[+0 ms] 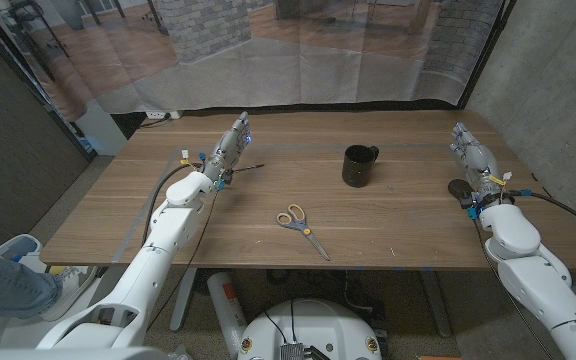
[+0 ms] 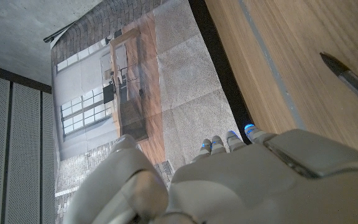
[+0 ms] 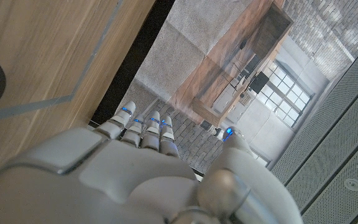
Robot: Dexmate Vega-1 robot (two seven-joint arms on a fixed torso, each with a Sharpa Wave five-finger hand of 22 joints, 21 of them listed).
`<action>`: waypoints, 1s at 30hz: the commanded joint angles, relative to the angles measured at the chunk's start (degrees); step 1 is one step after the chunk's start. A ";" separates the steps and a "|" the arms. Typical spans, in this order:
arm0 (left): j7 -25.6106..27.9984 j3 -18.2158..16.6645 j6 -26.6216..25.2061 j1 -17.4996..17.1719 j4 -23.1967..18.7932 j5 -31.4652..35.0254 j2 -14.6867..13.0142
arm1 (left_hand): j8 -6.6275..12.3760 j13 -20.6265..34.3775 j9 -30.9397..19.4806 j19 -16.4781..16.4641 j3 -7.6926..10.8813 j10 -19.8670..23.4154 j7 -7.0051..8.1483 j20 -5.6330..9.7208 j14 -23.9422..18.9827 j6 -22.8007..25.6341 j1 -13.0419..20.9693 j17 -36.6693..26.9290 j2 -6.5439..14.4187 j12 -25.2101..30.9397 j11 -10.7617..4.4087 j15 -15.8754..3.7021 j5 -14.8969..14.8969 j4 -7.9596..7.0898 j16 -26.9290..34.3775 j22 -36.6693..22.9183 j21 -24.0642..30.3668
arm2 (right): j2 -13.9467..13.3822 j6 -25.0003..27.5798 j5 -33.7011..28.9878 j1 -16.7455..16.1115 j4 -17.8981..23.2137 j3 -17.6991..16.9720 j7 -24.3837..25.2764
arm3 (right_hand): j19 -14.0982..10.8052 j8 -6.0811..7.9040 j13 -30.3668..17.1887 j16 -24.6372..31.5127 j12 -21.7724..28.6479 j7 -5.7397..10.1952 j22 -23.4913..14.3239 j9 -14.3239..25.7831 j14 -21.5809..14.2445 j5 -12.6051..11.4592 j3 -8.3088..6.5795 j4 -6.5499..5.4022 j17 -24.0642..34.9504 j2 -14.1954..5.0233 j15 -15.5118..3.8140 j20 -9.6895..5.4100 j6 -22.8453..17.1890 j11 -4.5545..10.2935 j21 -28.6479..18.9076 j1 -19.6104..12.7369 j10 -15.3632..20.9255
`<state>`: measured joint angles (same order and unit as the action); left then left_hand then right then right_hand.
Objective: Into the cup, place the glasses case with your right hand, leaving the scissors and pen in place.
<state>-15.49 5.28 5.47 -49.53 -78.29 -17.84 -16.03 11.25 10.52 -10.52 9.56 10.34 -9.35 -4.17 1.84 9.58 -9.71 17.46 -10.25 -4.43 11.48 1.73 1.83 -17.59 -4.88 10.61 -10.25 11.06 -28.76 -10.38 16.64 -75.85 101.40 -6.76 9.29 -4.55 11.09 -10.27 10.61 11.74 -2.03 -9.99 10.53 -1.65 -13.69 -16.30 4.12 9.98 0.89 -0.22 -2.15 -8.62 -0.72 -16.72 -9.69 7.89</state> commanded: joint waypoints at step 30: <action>-0.25 1.18 -0.48 1.51 0.91 0.95 0.56 | 0.13 0.15 -0.14 2.43 -0.67 0.21 0.17 0.84 2.59 0.28 0.87 -0.20 0.48 0.27 -0.12 0.00 -0.15 -0.02 0.16 -0.13 0.43 | 0.10 5.02 -7.97 -5.61 4.21 -4.51 4.00 | -1.02 0.36 -0.10 0.21 0.50 0.61 -0.25 0.16 -1.23 0.02 0.03 0.67 0.24 -0.52 -0.91 -1.34 -1.02 0.59 0.72 -1.01 1.26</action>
<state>-15.70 6.35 4.97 -48.42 -77.76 -17.09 -15.59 11.25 10.52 -10.52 9.56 9.93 -9.35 -4.08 1.84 9.58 -9.62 17.77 -10.25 -4.13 11.48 1.73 1.83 -17.59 -4.98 10.61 -10.25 11.06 -28.77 -6.80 11.16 -80.34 104.61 -10.50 12.22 -5.08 11.09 -10.26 10.61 11.74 -1.63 -9.99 10.53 -2.37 -13.69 -16.05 4.36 9.98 0.58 -0.93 -2.05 -9.01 -0.33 -16.28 -9.99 8.73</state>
